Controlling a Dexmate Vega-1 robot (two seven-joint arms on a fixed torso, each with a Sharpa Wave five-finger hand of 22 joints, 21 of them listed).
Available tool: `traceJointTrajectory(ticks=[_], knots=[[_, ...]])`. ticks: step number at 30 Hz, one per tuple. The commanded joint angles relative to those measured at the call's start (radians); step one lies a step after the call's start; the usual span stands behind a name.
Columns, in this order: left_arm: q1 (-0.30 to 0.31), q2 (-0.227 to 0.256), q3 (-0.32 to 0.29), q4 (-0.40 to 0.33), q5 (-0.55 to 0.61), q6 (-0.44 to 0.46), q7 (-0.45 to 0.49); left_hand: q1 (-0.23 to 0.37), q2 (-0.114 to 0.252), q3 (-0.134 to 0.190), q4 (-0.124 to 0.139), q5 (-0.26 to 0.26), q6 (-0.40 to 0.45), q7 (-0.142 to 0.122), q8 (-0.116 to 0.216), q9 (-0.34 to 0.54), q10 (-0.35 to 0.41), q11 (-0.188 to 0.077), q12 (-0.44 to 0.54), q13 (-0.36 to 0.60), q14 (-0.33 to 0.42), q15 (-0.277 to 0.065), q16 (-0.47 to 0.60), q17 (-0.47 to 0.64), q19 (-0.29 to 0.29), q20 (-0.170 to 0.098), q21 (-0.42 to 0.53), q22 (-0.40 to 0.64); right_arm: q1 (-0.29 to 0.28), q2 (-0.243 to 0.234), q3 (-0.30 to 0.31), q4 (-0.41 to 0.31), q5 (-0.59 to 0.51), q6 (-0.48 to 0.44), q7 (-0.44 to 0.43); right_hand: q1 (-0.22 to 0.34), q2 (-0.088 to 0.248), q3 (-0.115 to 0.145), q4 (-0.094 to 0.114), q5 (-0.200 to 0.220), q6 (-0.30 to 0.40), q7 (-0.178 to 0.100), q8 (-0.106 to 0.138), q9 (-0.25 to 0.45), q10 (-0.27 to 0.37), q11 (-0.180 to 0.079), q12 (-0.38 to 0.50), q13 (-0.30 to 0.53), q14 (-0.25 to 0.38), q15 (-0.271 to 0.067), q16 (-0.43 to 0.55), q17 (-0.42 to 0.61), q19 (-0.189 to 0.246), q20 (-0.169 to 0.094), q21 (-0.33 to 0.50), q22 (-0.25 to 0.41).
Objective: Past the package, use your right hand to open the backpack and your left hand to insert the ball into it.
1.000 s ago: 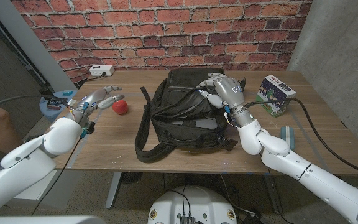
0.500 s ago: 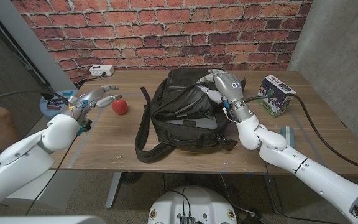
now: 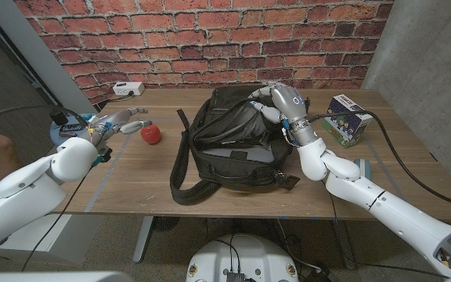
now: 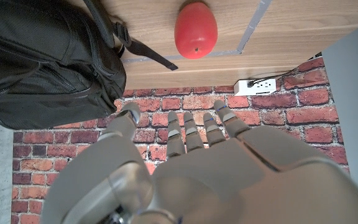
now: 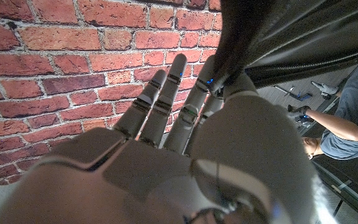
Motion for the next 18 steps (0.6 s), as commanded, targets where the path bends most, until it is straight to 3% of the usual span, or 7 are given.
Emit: traceJointTrajectory(ticks=[1, 9, 18], knots=[[-0.032, 0.069, 0.024, 0.002, 0.009, 0.047, -0.067, 0.006, -0.010, -0.005, 0.001, 0.005, 0.007, 0.001, 0.005, 0.003, -0.007, -0.011, -0.003, 0.006, -0.011, 0.002, -0.002, 0.005, -0.004, 0.004, -0.001, 0.004, 0.025, 0.009, 0.001, 0.020, 0.018, 0.008, 0.005, 0.007, 0.010, -0.004, -0.002, 0.006, 0.008, -0.007, 0.006, 0.005, 0.003, -0.004, 0.003, 0.005, 0.009, -0.135, -0.001, 0.006, -0.002, -0.115, 0.004, 0.001], [-0.061, 0.110, 0.055, 0.009, 0.016, 0.059, -0.087, 0.008, -0.012, -0.008, 0.001, 0.005, -0.003, 0.001, 0.003, 0.003, -0.014, -0.006, -0.004, 0.007, -0.018, 0.004, -0.002, 0.006, -0.007, 0.003, -0.002, 0.004, 0.036, 0.020, 0.005, 0.027, 0.033, 0.007, 0.007, 0.009, 0.012, -0.009, 0.000, 0.007, 0.008, -0.006, 0.006, 0.006, 0.003, -0.004, 0.002, 0.007, 0.011, -0.135, -0.007, 0.011, -0.002, -0.114, 0.004, 0.001], [-0.125, 0.158, 0.123, 0.014, 0.012, 0.094, -0.102, 0.008, -0.017, -0.013, 0.001, 0.005, -0.016, -0.009, 0.000, 0.003, -0.023, -0.018, -0.006, 0.008, -0.025, 0.002, -0.001, 0.006, -0.013, 0.001, -0.003, 0.004, 0.053, 0.030, 0.005, 0.041, 0.051, 0.013, 0.015, 0.009, 0.014, -0.013, 0.001, 0.007, 0.005, -0.006, 0.005, 0.006, 0.002, -0.004, 0.002, 0.009, 0.013, -0.135, -0.011, 0.014, -0.005, -0.114, 0.004, 0.001]])
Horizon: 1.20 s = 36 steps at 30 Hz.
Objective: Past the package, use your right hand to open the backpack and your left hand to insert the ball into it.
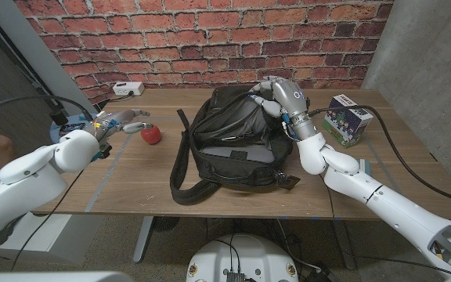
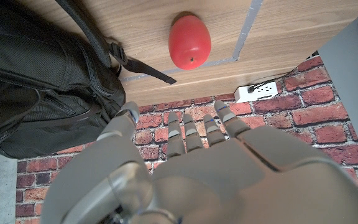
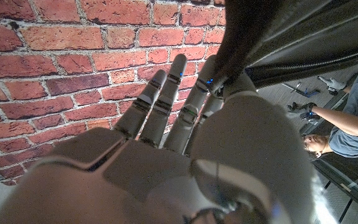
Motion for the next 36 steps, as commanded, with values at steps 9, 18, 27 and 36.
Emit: traceJointTrajectory(ticks=[9, 18, 27, 36], knots=[[-0.130, 0.114, 0.150, 0.010, -0.007, 0.086, -0.030, 0.005, -0.019, -0.012, -0.002, 0.004, -0.028, -0.004, -0.003, 0.003, -0.025, -0.007, -0.007, 0.004, -0.014, 0.002, -0.001, 0.006, -0.007, -0.007, -0.004, 0.004, 0.035, 0.015, 0.005, 0.026, 0.036, 0.009, 0.018, 0.009, 0.012, -0.008, 0.003, 0.003, 0.005, -0.006, 0.004, 0.006, 0.003, -0.004, 0.002, 0.005, 0.014, -0.135, -0.010, 0.010, -0.006, -0.115, 0.004, 0.001], [-0.206, 0.186, 0.242, 0.002, 0.025, 0.155, -0.020, 0.018, -0.033, -0.019, -0.007, -0.005, -0.062, 0.002, -0.002, 0.003, -0.051, -0.007, -0.008, 0.006, -0.054, 0.011, -0.004, 0.007, -0.035, -0.013, -0.010, 0.003, 0.043, 0.021, 0.003, 0.038, 0.046, 0.011, 0.023, 0.009, 0.014, -0.012, 0.004, 0.003, 0.005, -0.006, 0.005, 0.006, 0.004, -0.004, 0.001, 0.005, 0.015, -0.135, -0.015, 0.013, -0.007, -0.114, 0.004, 0.001], [-0.303, 0.234, 0.343, 0.004, 0.038, 0.203, -0.055, 0.028, -0.041, -0.023, -0.008, -0.012, -0.092, 0.008, -0.004, 0.003, -0.079, 0.001, -0.012, 0.007, -0.080, 0.008, -0.005, 0.007, -0.055, -0.018, -0.013, 0.003, 0.055, 0.029, -0.003, 0.051, 0.046, 0.009, 0.022, 0.011, 0.015, -0.015, 0.004, 0.003, 0.004, -0.007, 0.004, 0.006, 0.003, -0.004, 0.001, 0.008, 0.017, -0.135, -0.019, 0.017, -0.008, -0.114, 0.004, 0.001], [-0.384, 0.260, 0.430, 0.010, 0.062, 0.210, -0.093, 0.033, -0.047, -0.025, -0.008, -0.016, -0.110, 0.005, -0.005, 0.002, -0.094, 0.001, -0.013, 0.007, -0.089, 0.008, -0.003, 0.007, -0.061, -0.021, -0.012, 0.003, 0.076, 0.043, -0.004, 0.072, 0.052, 0.004, 0.011, 0.015, 0.016, -0.018, 0.004, 0.004, 0.005, -0.008, 0.005, 0.007, 0.004, -0.004, 0.001, 0.009, 0.020, -0.135, -0.023, 0.022, -0.009, -0.114, 0.004, 0.001]])
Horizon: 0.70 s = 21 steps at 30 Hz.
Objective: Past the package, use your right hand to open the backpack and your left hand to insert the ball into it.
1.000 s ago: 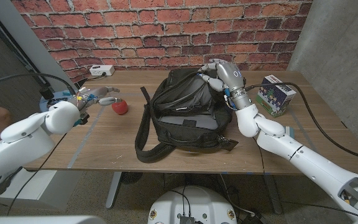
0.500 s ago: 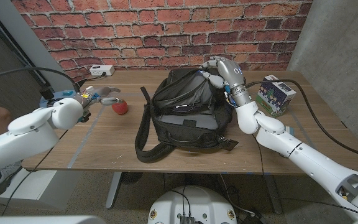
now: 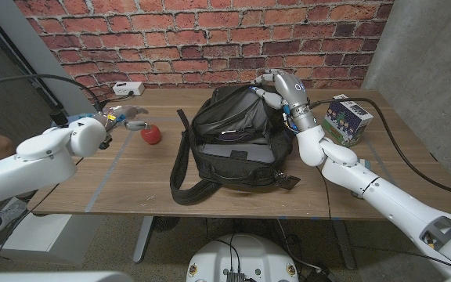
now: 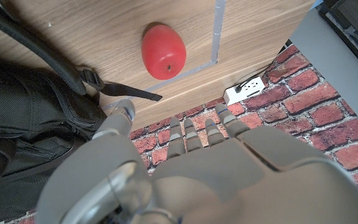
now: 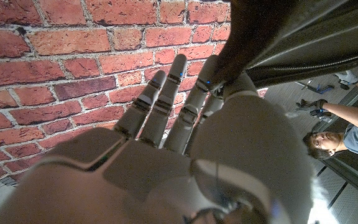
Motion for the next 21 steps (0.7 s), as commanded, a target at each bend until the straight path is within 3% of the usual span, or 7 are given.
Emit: traceJointTrajectory(ticks=[1, 11, 21], knots=[[-0.105, 0.048, 0.116, 0.006, 0.036, 0.037, -0.048, 0.008, -0.012, -0.004, -0.003, -0.003, -0.010, -0.001, 0.000, 0.003, -0.008, -0.005, -0.005, 0.003, -0.014, 0.001, 0.002, 0.002, 0.001, -0.003, 0.000, 0.003, 0.031, 0.016, -0.008, 0.031, 0.004, -0.003, -0.011, 0.008, 0.018, -0.005, 0.001, 0.004, 0.005, -0.008, 0.008, 0.001, 0.004, -0.005, 0.000, 0.004, 0.012, -0.131, -0.004, 0.004, -0.004, -0.109, 0.004, 0.001], [-0.194, 0.043, 0.213, 0.008, 0.160, 0.035, -0.115, 0.014, -0.017, -0.006, -0.003, -0.007, -0.026, -0.003, 0.001, 0.003, -0.016, -0.004, -0.003, 0.003, -0.017, 0.003, 0.005, 0.002, 0.009, -0.005, 0.005, 0.004, 0.061, 0.024, -0.012, 0.052, 0.004, -0.002, -0.021, 0.008, 0.018, -0.010, 0.003, 0.004, 0.006, -0.006, 0.008, 0.002, 0.004, -0.005, 0.000, 0.007, 0.014, -0.132, -0.010, 0.009, -0.005, -0.107, 0.004, 0.001], [-0.256, 0.014, 0.250, 0.046, 0.218, 0.007, -0.188, 0.018, -0.020, -0.008, -0.001, -0.010, -0.039, -0.007, 0.002, 0.003, -0.011, -0.002, 0.003, 0.003, -0.018, 0.006, 0.006, 0.003, 0.009, -0.005, 0.006, 0.004, 0.066, 0.027, -0.014, 0.054, 0.005, -0.008, -0.033, 0.011, 0.019, -0.014, 0.002, 0.005, 0.005, -0.008, 0.008, 0.002, 0.007, -0.005, -0.001, 0.006, 0.015, -0.132, -0.015, 0.013, -0.006, -0.107, 0.004, 0.001]])
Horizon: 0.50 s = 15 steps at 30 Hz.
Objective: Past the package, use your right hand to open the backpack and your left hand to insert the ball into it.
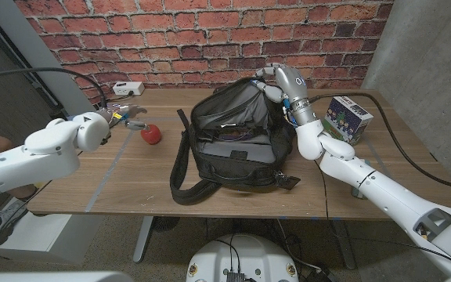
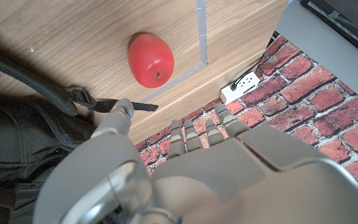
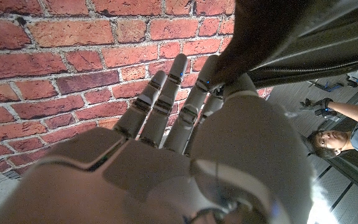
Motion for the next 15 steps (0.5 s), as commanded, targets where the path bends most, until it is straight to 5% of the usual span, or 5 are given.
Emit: traceJointTrajectory(ticks=[1, 15], knots=[[-0.086, -0.027, 0.065, 0.038, 0.079, -0.025, -0.086, 0.006, -0.009, -0.005, 0.003, 0.000, -0.001, -0.001, 0.002, 0.003, -0.001, -0.001, 0.003, 0.004, -0.010, 0.008, 0.006, 0.003, 0.005, -0.001, 0.006, 0.004, 0.013, 0.003, -0.005, 0.007, 0.000, -0.004, -0.010, 0.012, 0.017, -0.003, -0.003, 0.004, 0.006, -0.009, 0.005, 0.003, 0.006, -0.005, -0.001, 0.004, 0.009, -0.132, -0.008, 0.004, 0.000, -0.112, 0.004, 0.001], [-0.153, -0.070, 0.110, 0.112, 0.154, -0.078, -0.180, 0.008, -0.014, -0.009, 0.005, -0.005, -0.012, -0.003, 0.003, 0.003, -0.002, 0.003, 0.006, 0.004, -0.014, 0.014, 0.007, 0.003, 0.002, -0.002, 0.006, 0.005, 0.010, 0.011, -0.005, 0.000, 0.003, -0.031, -0.018, 0.014, 0.018, -0.008, -0.003, 0.005, 0.005, -0.008, 0.005, 0.002, 0.007, -0.004, -0.003, 0.004, 0.013, -0.133, -0.014, 0.010, 0.001, -0.111, 0.005, 0.001]])
